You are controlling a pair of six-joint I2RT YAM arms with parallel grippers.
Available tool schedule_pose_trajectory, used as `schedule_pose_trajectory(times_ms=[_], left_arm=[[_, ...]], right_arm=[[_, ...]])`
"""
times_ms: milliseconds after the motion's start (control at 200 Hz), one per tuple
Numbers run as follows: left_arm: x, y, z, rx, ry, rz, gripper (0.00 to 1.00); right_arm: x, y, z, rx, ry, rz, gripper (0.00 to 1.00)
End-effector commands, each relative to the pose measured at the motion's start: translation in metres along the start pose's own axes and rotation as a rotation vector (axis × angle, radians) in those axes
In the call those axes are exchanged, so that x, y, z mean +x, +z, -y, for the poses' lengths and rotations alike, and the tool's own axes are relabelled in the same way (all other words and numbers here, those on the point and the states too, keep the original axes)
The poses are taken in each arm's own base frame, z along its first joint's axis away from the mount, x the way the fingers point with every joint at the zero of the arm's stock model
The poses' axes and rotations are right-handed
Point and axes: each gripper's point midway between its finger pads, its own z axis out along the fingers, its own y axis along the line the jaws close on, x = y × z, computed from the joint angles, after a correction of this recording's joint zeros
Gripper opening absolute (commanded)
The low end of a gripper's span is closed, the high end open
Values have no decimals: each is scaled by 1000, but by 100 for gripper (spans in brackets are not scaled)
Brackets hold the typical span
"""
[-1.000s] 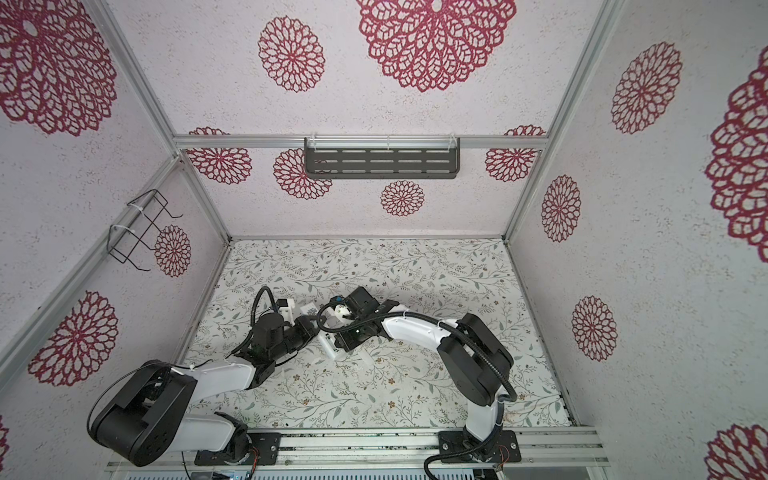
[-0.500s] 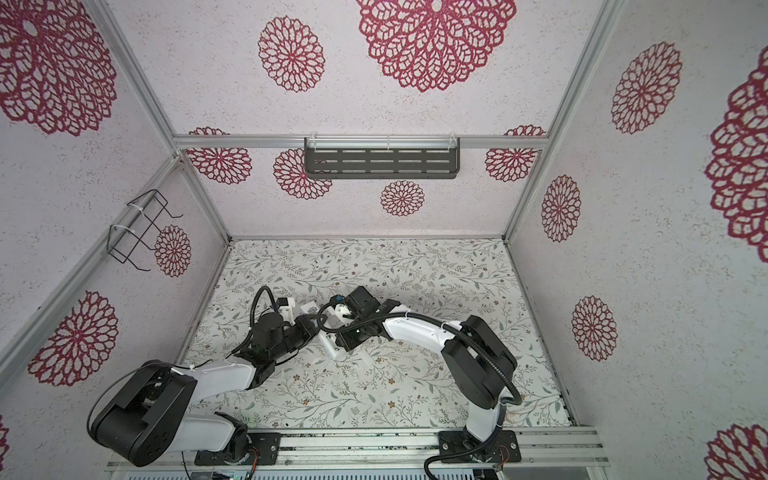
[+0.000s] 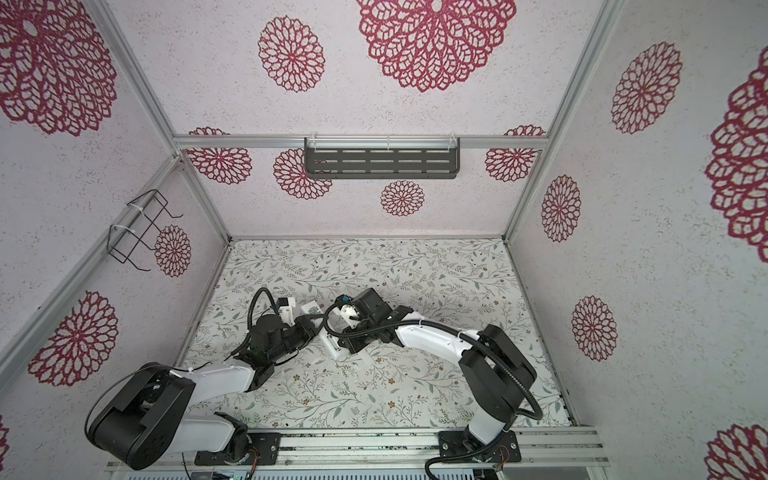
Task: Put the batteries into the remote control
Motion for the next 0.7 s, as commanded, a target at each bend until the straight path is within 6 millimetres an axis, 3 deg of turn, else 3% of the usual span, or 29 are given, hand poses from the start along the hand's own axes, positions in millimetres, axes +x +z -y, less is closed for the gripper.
schedule_pose_trajectory(times_ms=[0,290,475,695], left_arm=[[-7,-5,12,35,17,32,0],[-8,-10,14,19,30,37,0],[-7,-10,11,10,28,34,0],[-7,-7,13,19,31,35,0]], right_arm=[[-17,-16,-15,-41,-26,72,1],[-16,-12,-1,32,13,36,0],[-27,-15,-7,39,14,47,0],[-23,-8,-10,42,21,9,0]])
